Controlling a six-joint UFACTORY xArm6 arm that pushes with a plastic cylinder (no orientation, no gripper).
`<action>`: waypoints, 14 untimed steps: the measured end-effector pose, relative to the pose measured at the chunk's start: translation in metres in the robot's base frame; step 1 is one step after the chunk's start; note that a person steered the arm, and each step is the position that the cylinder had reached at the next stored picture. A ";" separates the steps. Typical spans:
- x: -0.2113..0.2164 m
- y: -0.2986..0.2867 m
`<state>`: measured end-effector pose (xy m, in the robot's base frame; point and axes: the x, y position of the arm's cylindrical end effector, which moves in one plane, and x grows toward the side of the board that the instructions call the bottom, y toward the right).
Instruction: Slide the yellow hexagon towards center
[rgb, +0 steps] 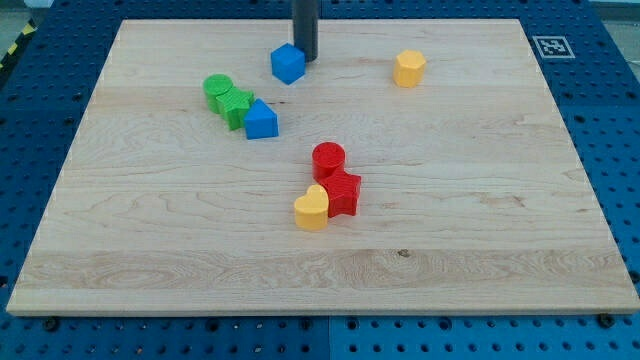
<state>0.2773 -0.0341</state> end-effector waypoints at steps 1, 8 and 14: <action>0.007 -0.029; -0.030 -0.017; 0.085 0.199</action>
<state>0.3625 0.1650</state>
